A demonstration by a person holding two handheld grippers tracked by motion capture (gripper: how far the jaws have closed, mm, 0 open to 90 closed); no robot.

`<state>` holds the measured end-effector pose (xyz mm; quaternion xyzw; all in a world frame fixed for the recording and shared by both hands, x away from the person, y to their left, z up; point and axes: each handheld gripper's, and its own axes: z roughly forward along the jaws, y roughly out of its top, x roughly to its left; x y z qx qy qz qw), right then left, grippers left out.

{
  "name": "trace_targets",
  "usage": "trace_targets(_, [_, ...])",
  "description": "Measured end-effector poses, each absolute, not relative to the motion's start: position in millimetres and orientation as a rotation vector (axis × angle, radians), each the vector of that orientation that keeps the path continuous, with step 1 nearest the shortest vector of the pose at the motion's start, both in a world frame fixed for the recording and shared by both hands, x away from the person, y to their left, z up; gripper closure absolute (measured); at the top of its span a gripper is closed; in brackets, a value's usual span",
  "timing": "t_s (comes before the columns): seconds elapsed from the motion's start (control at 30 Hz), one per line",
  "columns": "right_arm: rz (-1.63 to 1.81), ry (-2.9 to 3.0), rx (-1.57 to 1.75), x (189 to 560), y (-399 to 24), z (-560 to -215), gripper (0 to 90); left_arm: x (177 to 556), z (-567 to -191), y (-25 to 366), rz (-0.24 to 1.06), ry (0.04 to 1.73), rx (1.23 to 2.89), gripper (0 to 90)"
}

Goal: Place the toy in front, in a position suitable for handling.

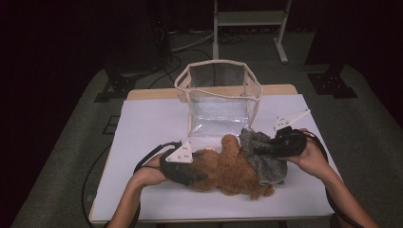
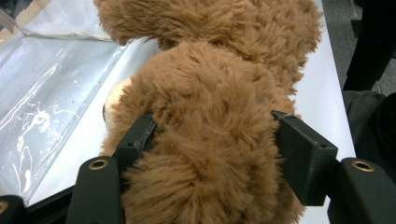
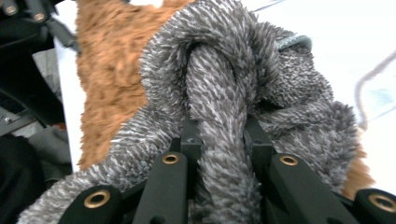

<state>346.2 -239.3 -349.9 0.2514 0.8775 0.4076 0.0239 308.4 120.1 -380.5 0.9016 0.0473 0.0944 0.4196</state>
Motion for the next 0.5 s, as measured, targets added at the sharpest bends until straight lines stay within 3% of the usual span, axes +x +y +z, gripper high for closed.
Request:
trace_targets(0.3, [1.264,2.658,0.895,371.4,-249.9,-355.1,74.1,302.7,-380.7,123.4,0.226,0.062,2.282,35.4])
trace_targets(0.5, [1.293,2.648,0.884,364.8,-251.1,-350.9,74.2,303.8,-381.5,123.5,0.232,0.071,2.276,34.0])
